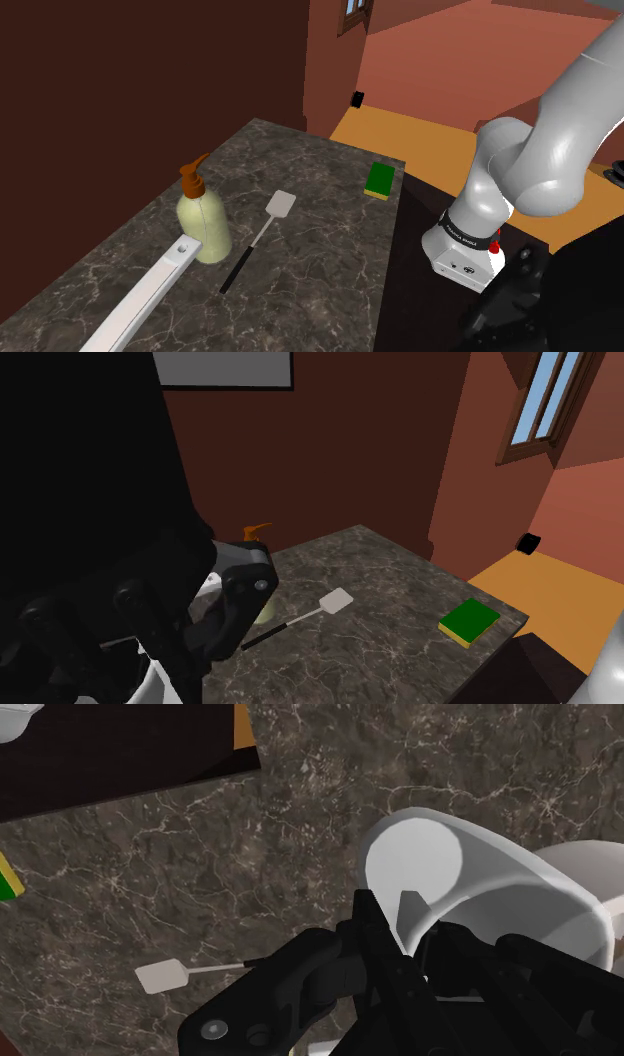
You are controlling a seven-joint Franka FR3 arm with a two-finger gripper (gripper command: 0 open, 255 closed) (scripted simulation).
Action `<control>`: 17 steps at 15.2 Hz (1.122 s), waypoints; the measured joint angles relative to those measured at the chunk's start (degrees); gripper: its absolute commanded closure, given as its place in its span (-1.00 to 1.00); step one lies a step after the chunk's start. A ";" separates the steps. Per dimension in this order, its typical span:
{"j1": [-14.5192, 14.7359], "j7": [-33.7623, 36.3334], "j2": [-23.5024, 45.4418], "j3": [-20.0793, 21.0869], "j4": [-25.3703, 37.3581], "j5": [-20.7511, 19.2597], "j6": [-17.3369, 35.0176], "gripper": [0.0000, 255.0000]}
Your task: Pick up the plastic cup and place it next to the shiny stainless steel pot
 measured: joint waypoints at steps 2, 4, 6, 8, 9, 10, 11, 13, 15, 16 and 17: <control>0.05 -0.24 -0.44 -0.19 -1.92 0.34 1.65 1.00; 0.10 -0.13 -0.44 -0.09 -3.53 0.36 3.26 1.00; 0.19 -0.04 -0.57 -0.02 -5.26 0.48 4.88 1.00; 0.31 -0.24 -1.08 -0.18 -7.06 0.88 6.38 1.00; 0.34 -0.12 -1.03 -0.07 -7.85 0.86 7.19 1.00; 0.35 -0.15 -1.07 -0.08 -8.64 0.89 7.96 1.00; 0.38 0.01 -0.98 0.05 -9.32 0.84 8.70 1.00; 0.32 0.32 -0.48 0.33 -10.38 0.46 10.06 1.00; 0.39 0.64 -0.28 0.59 -11.84 0.34 11.63 1.00; 0.46 0.64 -0.46 0.58 -12.83 0.50 12.51 1.00; 0.44 0.73 -0.31 0.67 -13.51 0.38 13.29 1.00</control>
